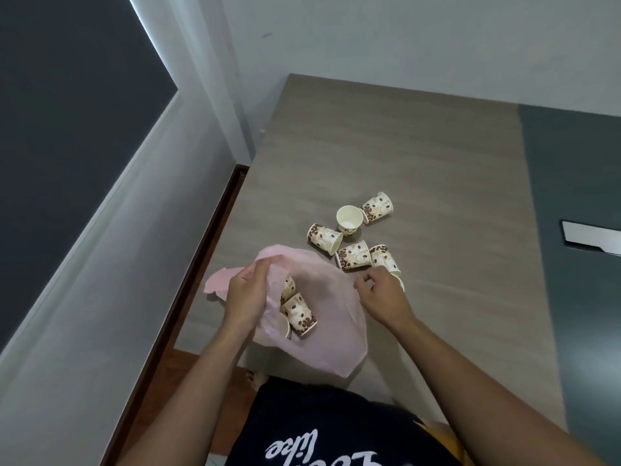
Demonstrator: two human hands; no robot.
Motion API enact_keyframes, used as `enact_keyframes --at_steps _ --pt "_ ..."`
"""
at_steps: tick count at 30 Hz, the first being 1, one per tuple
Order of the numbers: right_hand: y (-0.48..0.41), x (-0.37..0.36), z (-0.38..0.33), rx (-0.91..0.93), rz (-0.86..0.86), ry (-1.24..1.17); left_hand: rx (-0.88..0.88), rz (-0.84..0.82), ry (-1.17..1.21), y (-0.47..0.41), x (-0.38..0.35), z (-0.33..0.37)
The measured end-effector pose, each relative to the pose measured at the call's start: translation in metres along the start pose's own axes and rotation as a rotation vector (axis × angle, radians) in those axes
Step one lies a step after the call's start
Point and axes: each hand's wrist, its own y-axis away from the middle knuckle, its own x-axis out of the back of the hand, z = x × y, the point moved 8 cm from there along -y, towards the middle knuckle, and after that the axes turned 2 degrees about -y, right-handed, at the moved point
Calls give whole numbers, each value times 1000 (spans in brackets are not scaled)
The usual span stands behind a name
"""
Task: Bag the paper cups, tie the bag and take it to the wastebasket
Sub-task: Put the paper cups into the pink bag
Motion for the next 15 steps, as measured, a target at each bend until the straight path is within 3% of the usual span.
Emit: enact_keyframes --at_steps 3,7,10,15 --pt "-5 -20 55 -171 -150 95 3 -20 -3 2 -9 5" --pt "0 -46 96 -203 -302 169 -10 -64 17 0 -19 8" --pt "8 -36 88 -176 -230 124 -37 -72 32 -2 -24 10" --pt "6 23 65 -124 145 75 -5 -44 53 -2 -23 12"
